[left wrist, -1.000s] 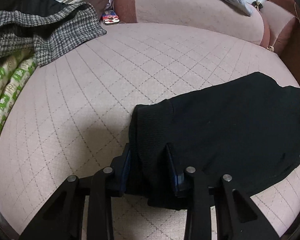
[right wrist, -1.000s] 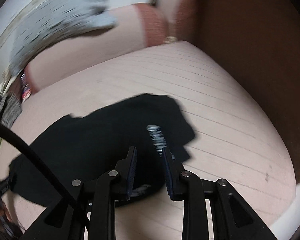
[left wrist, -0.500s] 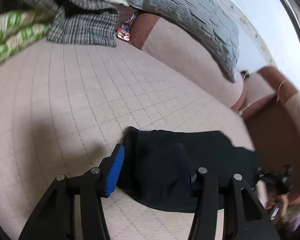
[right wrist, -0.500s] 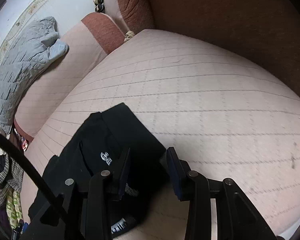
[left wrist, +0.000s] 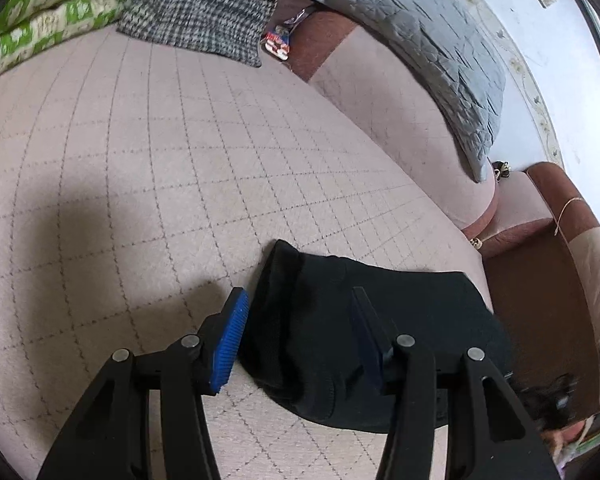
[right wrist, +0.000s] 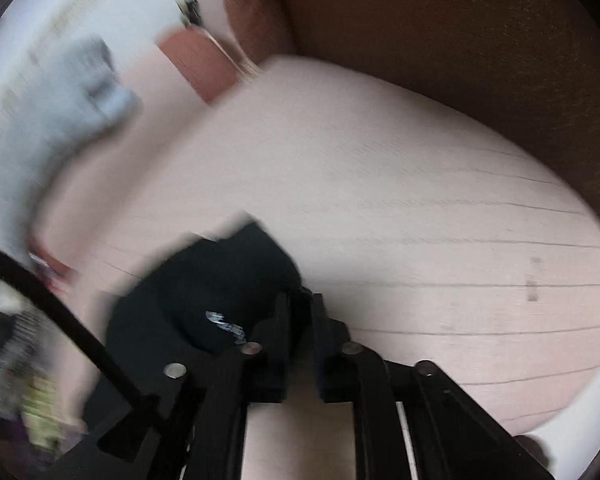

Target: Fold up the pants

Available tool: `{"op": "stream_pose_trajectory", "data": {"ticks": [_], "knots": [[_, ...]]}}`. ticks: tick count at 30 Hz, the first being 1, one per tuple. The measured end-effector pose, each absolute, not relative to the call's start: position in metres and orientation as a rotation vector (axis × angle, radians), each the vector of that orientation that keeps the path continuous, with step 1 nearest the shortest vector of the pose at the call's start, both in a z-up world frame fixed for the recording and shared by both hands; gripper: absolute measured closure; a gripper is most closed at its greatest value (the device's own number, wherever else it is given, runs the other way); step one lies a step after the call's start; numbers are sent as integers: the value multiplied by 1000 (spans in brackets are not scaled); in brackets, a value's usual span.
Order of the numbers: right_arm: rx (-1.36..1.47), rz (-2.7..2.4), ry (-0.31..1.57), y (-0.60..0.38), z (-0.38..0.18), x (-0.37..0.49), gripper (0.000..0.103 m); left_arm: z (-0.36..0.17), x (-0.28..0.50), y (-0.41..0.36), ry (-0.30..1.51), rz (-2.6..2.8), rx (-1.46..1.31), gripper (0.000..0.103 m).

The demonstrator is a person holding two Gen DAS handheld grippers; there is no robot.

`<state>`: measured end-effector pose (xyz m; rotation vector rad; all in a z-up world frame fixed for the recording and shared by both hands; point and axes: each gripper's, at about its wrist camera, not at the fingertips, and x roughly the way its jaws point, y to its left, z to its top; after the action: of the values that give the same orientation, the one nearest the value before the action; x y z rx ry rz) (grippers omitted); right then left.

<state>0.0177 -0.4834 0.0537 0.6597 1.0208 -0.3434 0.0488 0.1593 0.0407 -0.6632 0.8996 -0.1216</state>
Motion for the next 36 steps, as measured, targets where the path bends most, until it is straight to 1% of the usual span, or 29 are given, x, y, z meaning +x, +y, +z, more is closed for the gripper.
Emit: {"op": "stream_pose_trajectory", "data": {"ticks": [2,7,11,13,14,15,16,17,19,20,23,24,26,30,34,36], "knots": [[605,-419,1048,-483,43,17,87,42,47,158,899,-112,-645,52],[635,-316,882,-465,68,15,87,49,46,150,872,-123,-589,48],[609,-142,895,-432,71,46,86,53,44,123,864,-222,-510,43],[654,-59,918,-421,58,65,76,52,43,107,880,-251,-446,41],[685,-40,942,-418,45,76,67,50,44,99,894,-251,-418,41],[719,-50,973,-419,31,87,62,47,45,94,911,-244,-395,41],[742,-79,1007,-423,16,95,62,43,46,91,933,-228,-379,41],[770,-118,1044,-427,0,102,67,40,48,91,948,-220,-378,41],[797,-158,1023,-427,-2,104,68,41,49,95,944,-225,-406,41],[774,-173,1029,-423,4,105,64,44,48,99,933,-226,-422,41],[614,-128,987,-396,36,112,64,52,49,115,895,-198,-463,41],[561,-104,982,-384,45,115,60,53,49,121,890,-183,-481,41],[502,-79,985,-362,52,122,47,52,51,133,900,-141,-519,41],[413,-66,986,-316,49,137,46,42,47,153,926,-60,-545,41],[164,-143,839,-267,73,118,46,35,43,168,933,-25,-548,41],[121,-188,790,-261,81,111,41,29,44,173,948,-19,-574,41]]}}
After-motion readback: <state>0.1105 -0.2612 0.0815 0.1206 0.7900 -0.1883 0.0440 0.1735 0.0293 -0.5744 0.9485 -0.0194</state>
